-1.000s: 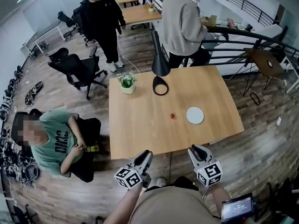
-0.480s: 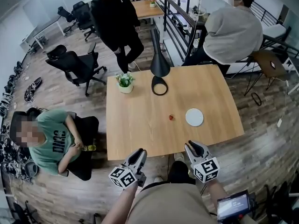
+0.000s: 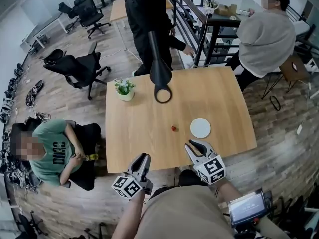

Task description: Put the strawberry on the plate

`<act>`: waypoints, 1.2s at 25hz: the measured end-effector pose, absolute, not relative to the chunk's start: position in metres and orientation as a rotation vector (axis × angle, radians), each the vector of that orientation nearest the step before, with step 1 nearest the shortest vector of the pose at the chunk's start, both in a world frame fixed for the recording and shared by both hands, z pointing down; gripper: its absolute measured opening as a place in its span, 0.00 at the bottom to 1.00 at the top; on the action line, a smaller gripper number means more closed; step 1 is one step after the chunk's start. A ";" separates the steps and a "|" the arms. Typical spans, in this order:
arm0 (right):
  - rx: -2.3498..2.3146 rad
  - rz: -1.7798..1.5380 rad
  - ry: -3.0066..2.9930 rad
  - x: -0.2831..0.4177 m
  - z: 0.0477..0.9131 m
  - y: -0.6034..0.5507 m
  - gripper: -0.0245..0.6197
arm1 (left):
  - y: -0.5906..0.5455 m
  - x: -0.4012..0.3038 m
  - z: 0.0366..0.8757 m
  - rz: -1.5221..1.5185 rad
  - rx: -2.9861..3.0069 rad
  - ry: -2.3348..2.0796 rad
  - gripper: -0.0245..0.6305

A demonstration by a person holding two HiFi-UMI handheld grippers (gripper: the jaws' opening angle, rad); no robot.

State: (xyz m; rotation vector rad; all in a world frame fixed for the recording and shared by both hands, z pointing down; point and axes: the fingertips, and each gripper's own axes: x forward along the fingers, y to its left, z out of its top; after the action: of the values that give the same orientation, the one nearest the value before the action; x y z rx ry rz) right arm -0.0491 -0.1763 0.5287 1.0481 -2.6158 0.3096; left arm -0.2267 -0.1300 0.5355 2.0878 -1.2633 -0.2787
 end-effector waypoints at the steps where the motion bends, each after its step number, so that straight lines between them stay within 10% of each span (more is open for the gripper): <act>1: 1.037 0.305 -2.620 -0.048 0.528 -0.184 0.13 | -0.136 -0.225 0.533 -0.285 2.086 -1.272 0.15; 30: 0.626 0.350 -2.482 -0.046 0.677 -0.297 0.20 | -0.222 -0.184 0.564 -0.121 1.976 -1.458 0.15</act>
State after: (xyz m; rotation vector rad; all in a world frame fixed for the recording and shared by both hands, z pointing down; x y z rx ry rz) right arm -0.0459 -0.2974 0.6770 0.6257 -2.4824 0.3502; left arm -0.1836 -0.2218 0.5635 1.9759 -1.4585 -0.1206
